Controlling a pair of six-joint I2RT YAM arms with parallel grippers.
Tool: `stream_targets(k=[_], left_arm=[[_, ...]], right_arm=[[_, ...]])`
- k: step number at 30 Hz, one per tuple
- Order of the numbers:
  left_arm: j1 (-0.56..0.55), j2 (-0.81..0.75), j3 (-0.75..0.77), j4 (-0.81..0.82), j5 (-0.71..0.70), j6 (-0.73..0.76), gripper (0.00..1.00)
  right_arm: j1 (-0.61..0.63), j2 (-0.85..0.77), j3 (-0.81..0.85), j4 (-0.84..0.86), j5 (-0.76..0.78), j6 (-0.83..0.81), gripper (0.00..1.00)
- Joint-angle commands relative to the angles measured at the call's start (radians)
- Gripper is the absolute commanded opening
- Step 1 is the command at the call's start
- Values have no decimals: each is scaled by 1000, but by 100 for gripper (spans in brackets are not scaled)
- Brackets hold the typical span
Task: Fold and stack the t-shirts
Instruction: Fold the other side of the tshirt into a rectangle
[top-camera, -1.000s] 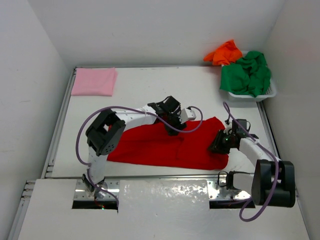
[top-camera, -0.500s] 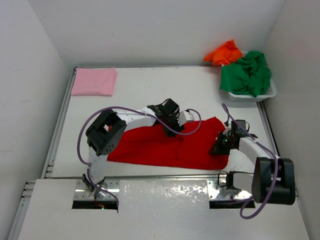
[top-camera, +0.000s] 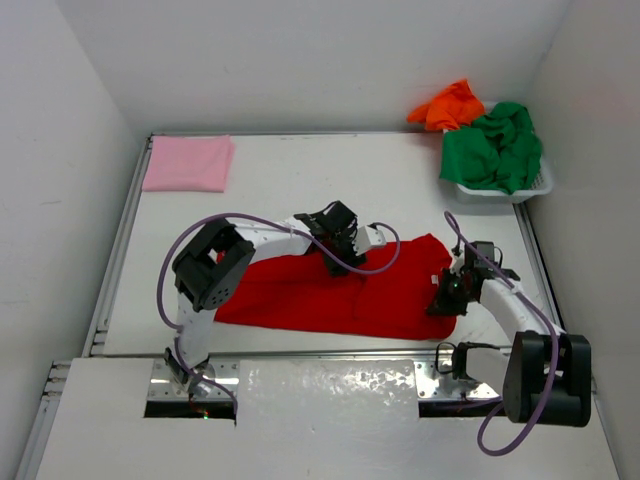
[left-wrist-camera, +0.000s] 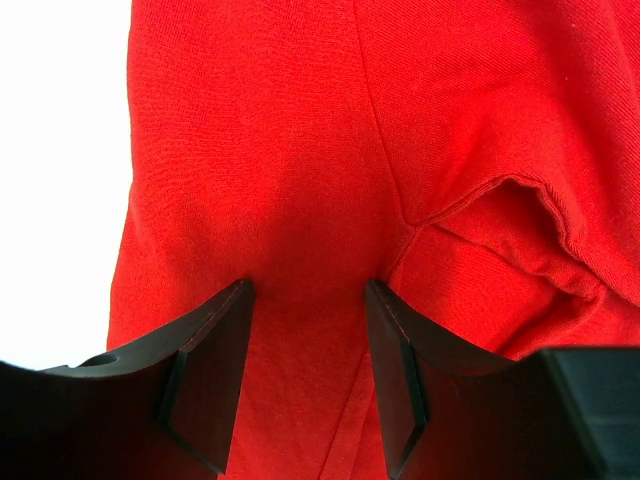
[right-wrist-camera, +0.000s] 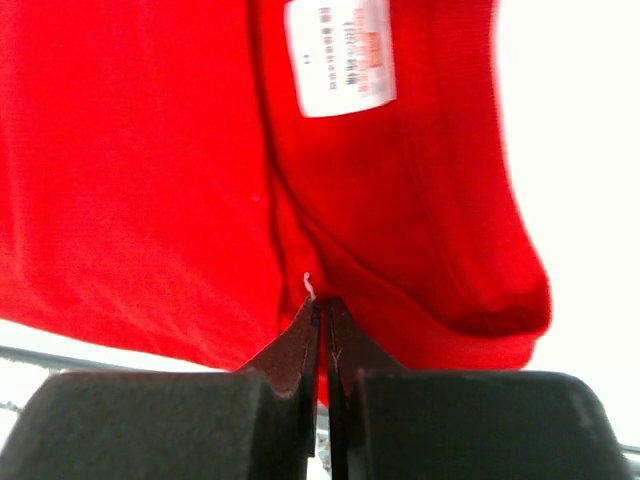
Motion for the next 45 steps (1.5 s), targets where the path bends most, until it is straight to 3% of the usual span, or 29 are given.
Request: stream_targets(k=[1,8,16,27,38,45], left_arm=[[-6,6,-16,27,-12,18,46],[-6,9,-9,24,-9,14,46],[-6,15,-4,24,-6,12,46],[-7,8,-5,24,-2,11,46],[-7,-1,-5,24,-12,15,46],[-7,3,-7,24,-13,18,46]], right_arm=[[2,-10,53,11,-68,-25,2],[2,-104,91,-61,-147,-13,29],[31,-194,62,-196,-142,41,32],[94,-172,-31,-114,-119,128,36],[92,-75,-71,20,-108,147,33],[94,-93,-65,5,-69,150,1]])
